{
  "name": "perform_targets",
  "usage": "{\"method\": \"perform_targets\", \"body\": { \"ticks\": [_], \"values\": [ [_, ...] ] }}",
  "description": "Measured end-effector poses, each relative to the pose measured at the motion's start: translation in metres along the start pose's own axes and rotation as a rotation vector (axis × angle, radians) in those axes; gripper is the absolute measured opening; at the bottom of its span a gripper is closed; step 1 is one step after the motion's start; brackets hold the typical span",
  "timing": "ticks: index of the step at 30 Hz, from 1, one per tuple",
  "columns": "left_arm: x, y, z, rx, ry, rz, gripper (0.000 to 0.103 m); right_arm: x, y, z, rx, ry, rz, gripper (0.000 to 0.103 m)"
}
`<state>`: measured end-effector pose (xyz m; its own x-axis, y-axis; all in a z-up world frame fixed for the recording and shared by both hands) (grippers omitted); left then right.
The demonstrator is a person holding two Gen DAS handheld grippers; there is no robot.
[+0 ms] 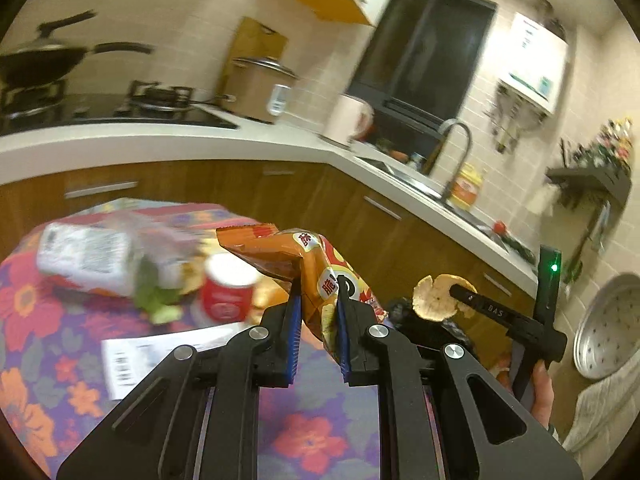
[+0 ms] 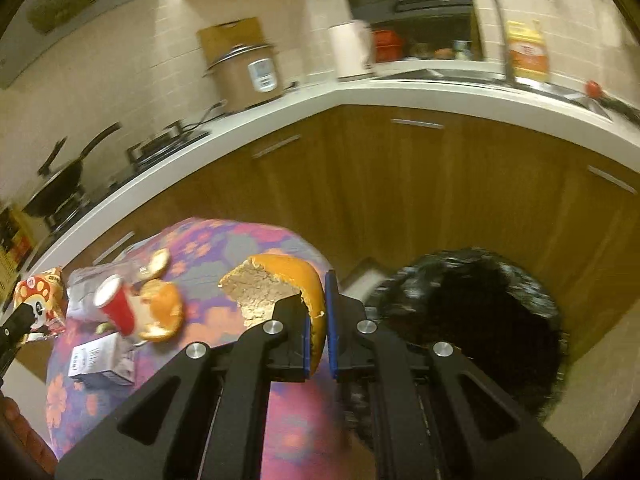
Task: Collect trash
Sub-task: 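Carry the snack bag and orange peel in both tools over the bin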
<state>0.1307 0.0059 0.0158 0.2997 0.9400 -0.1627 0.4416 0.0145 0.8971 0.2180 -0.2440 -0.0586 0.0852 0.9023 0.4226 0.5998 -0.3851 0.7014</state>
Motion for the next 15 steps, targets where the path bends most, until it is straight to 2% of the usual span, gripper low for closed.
{"method": "perform_targets", "body": {
  "ticks": [4, 8, 15],
  "values": [
    [-0.04, 0.003, 0.029, 0.031, -0.061, 0.056, 0.013, -0.048, 0.011, -0.015, -0.046, -0.079, 0.032, 0.004],
    [-0.084, 0.004, 0.061, 0.069, -0.128, 0.115, 0.013, -0.091, 0.015, -0.019, -0.055, -0.149, 0.076, 0.004],
    [-0.154, -0.009, 0.127, 0.174, -0.243, 0.183, 0.014, -0.15, 0.005, -0.001, 0.024, -0.234, 0.181, 0.004]
  ]
}}
Point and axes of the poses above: each gripper's, at about its wrist camera, not at the fingertips, and z roughly the way its jaws point, x to its left, y to its top, the point moved 10 cm from there along z, roughly the way its jaws point, and after that the axes turned 13 degrees about z, right-handed, at the moved point
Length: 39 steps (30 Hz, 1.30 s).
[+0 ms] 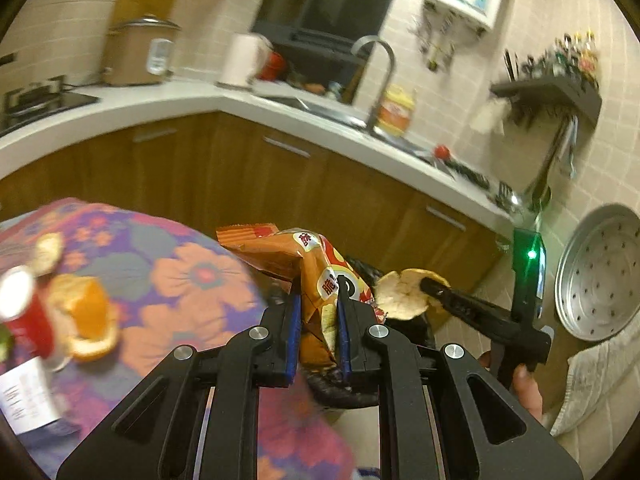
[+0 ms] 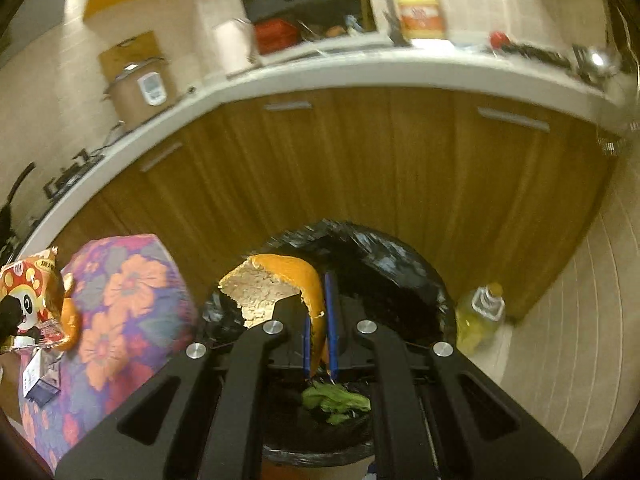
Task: Collect trash
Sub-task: 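Carry the snack bag and orange peel in both tools over the bin, then open both tools to drop the snack bag and peel into the bin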
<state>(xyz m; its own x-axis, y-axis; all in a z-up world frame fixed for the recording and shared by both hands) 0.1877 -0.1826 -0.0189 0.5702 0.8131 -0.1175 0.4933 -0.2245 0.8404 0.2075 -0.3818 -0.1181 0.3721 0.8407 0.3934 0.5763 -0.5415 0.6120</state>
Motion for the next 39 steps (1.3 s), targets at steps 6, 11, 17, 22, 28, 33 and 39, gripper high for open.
{"method": "perform_targets", "body": {
  "ticks": [6, 11, 17, 22, 28, 33, 39],
  "values": [
    [-0.023, -0.006, 0.051, 0.086, -0.044, 0.036, 0.015, -0.021, -0.018, 0.03, 0.115, -0.036, 0.031, 0.004],
    [-0.028, -0.016, 0.076, 0.146, -0.063, 0.038, 0.017, -0.023, -0.028, 0.047, 0.187, -0.05, 0.042, 0.005],
    [-0.026, -0.021, 0.083, 0.182, -0.058, 0.032, 0.032, -0.03, -0.043, 0.058, 0.273, -0.071, 0.04, 0.021],
    [-0.022, -0.023, 0.075, 0.177, -0.058, 0.019, 0.037, -0.03, -0.051, 0.056, 0.283, -0.081, 0.017, 0.027],
    [-0.017, -0.025, 0.058, 0.154, -0.057, 0.004, 0.041, -0.02, -0.049, 0.044, 0.253, -0.078, -0.02, 0.068],
    [-0.011, -0.026, 0.038, 0.121, -0.038, -0.016, 0.041, 0.0, -0.046, 0.027, 0.219, -0.04, -0.057, 0.068],
    [0.003, -0.021, 0.001, 0.06, 0.004, -0.026, 0.043, 0.034, -0.042, 0.0, 0.157, 0.031, -0.109, 0.068]
  ]
}}
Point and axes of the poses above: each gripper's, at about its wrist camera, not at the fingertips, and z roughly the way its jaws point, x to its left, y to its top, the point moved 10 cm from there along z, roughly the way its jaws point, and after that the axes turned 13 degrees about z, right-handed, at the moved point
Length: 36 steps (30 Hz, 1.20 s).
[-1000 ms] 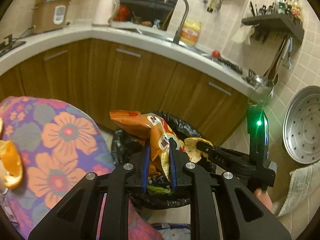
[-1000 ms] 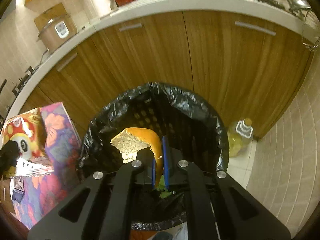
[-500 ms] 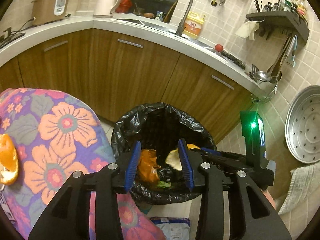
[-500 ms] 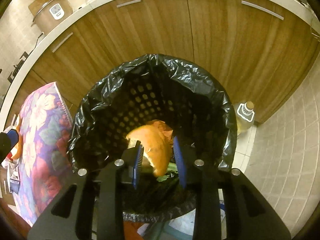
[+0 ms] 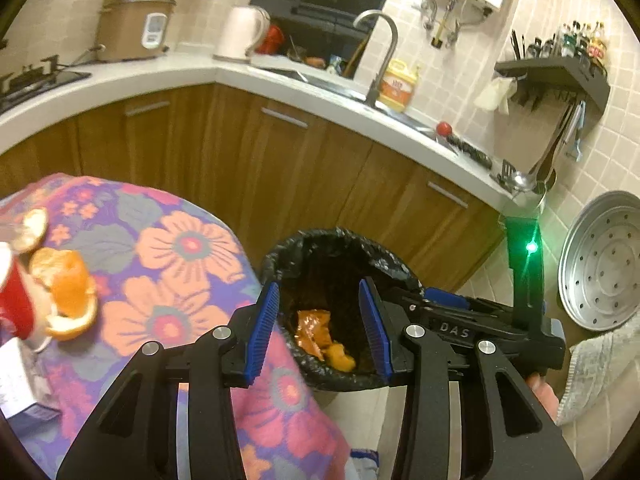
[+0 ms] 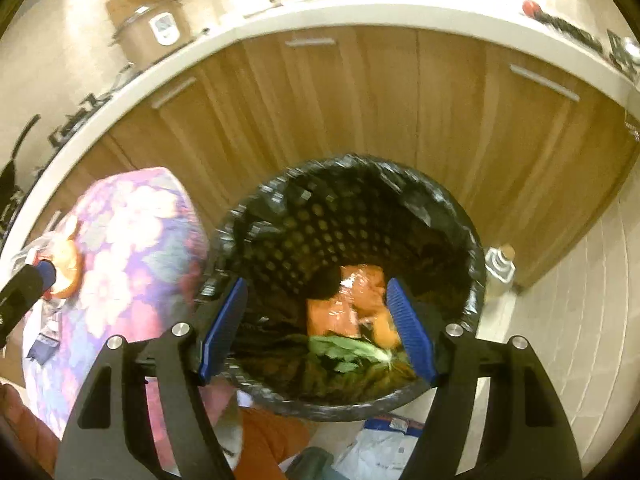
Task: Collect trash
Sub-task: 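Open both tools to drop the snack bag and peel into the bin, then grasp the white milk carton with the left tool while the right tool grasps an orange peel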
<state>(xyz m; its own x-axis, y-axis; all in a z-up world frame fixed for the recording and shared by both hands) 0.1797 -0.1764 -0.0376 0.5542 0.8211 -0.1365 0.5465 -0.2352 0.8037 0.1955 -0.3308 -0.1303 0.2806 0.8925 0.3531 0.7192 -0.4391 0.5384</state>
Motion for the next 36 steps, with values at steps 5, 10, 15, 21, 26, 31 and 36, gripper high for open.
{"method": "perform_targets", "body": {
  "ticks": [5, 10, 15, 21, 26, 31, 36],
  "values": [
    [0.016, 0.002, -0.046, -0.078, 0.069, 0.011, 0.055, 0.045, 0.001, -0.03, -0.066, 0.086, -0.062, 0.068],
    [0.045, -0.002, -0.091, -0.135, 0.143, -0.006, 0.064, 0.099, -0.009, -0.05, -0.113, 0.162, -0.146, 0.068],
    [0.086, -0.018, -0.135, -0.161, 0.237, -0.035, 0.069, 0.148, -0.028, -0.056, -0.117, 0.206, -0.232, 0.068],
    [0.155, -0.056, -0.191, -0.175, 0.345, -0.143, 0.072, 0.203, -0.054, -0.047, -0.108, 0.243, -0.326, 0.068],
    [0.213, -0.096, -0.216, -0.123, 0.375, -0.259, 0.072, 0.243, -0.072, -0.025, -0.064, 0.29, -0.353, 0.068],
    [0.245, -0.127, -0.219, -0.075, 0.389, -0.327, 0.072, 0.272, -0.076, 0.003, -0.095, 0.28, -0.354, 0.068],
    [0.251, -0.149, -0.196, -0.018, 0.297, -0.388, 0.072, 0.286, -0.081, 0.032, -0.077, 0.276, -0.346, 0.068]
  ]
}}
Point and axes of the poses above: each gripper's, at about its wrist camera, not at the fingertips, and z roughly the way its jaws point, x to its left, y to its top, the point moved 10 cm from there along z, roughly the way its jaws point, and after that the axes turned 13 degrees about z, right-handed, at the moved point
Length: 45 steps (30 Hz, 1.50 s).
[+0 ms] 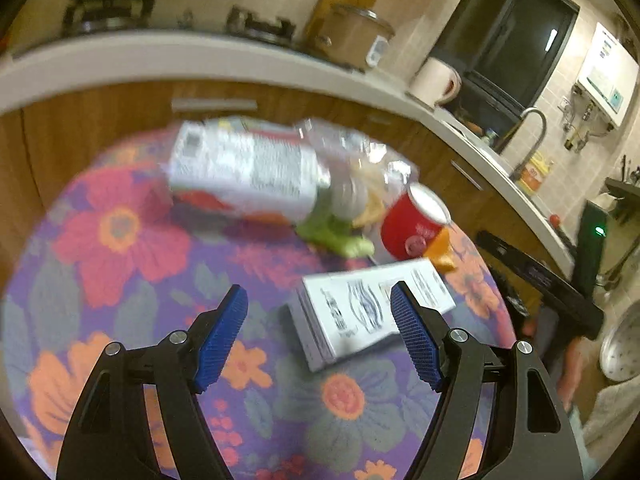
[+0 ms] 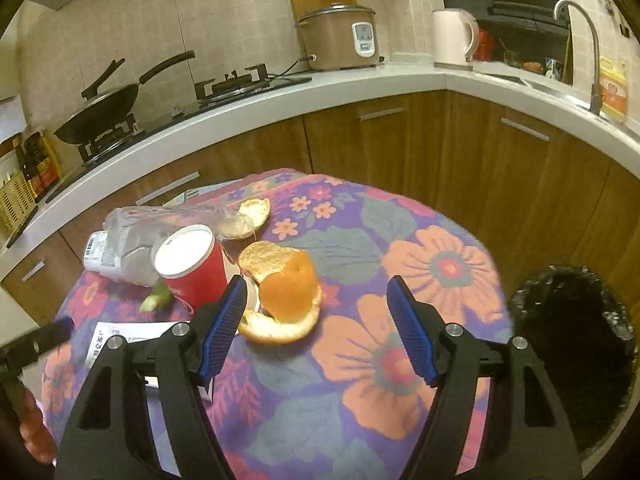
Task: Collect trash
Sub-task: 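Grasp the white milk carton with the left tool while the right tool grasps an orange peel, then carry the milk carton and orange peel in both tools over the bin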
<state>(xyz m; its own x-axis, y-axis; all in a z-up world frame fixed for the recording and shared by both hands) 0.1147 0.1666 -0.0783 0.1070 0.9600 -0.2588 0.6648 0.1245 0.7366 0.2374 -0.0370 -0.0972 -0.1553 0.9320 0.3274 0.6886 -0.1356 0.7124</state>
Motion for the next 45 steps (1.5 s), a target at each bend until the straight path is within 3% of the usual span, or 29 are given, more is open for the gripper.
{"method": "perform_targets", "body": {
  "ticks": [3, 8, 12, 17, 19, 22, 28, 33, 35, 36, 39, 43, 45],
  "values": [
    [-0.012, -0.01, 0.01, 0.031, -0.076, 0.008, 0.072, 0.001, -0.004, 0.01, 0.009, -0.024, -0.023, 0.06],
    [-0.044, -0.025, 0.012, 0.069, -0.15, 0.091, 0.072, 0.001, -0.005, 0.013, 0.024, -0.003, -0.022, 0.059],
    [-0.078, -0.044, 0.003, 0.108, -0.262, 0.172, 0.072, 0.0, -0.006, 0.013, 0.04, 0.022, -0.011, 0.059],
    [-0.062, -0.032, -0.01, 0.054, -0.064, 0.233, 0.077, 0.001, -0.009, 0.017, 0.06, 0.035, -0.01, 0.059],
    [-0.058, -0.02, -0.006, 0.043, -0.024, 0.256, 0.081, 0.002, -0.009, 0.018, 0.065, 0.036, -0.012, 0.059],
    [-0.064, -0.007, 0.011, 0.054, -0.02, 0.3, 0.084, 0.004, -0.009, 0.021, 0.087, 0.051, -0.017, 0.059],
    [-0.082, -0.012, 0.047, 0.168, -0.049, 0.407, 0.084, 0.004, -0.004, 0.044, 0.159, 0.053, -0.027, 0.059],
    [-0.1, -0.013, 0.06, 0.192, -0.009, 0.487, 0.082, 0.011, -0.007, 0.062, 0.219, 0.051, -0.058, 0.059],
    [-0.103, -0.013, 0.063, 0.203, 0.015, 0.505, 0.079, 0.015, -0.013, 0.064, 0.24, 0.048, -0.077, 0.046],
    [-0.104, -0.014, 0.063, 0.207, 0.028, 0.507, 0.074, 0.015, -0.015, 0.065, 0.248, 0.052, -0.081, 0.034],
    [-0.104, -0.015, 0.063, 0.207, 0.053, 0.51, 0.071, 0.014, -0.014, 0.061, 0.236, 0.061, -0.071, 0.022],
    [-0.103, -0.02, 0.057, 0.195, 0.077, 0.524, 0.064, 0.011, -0.012, 0.049, 0.203, 0.073, -0.054, 0.015],
    [-0.108, -0.025, 0.051, 0.181, 0.047, 0.518, 0.055, 0.009, -0.009, 0.04, 0.174, 0.081, -0.047, 0.014]
  ]
}}
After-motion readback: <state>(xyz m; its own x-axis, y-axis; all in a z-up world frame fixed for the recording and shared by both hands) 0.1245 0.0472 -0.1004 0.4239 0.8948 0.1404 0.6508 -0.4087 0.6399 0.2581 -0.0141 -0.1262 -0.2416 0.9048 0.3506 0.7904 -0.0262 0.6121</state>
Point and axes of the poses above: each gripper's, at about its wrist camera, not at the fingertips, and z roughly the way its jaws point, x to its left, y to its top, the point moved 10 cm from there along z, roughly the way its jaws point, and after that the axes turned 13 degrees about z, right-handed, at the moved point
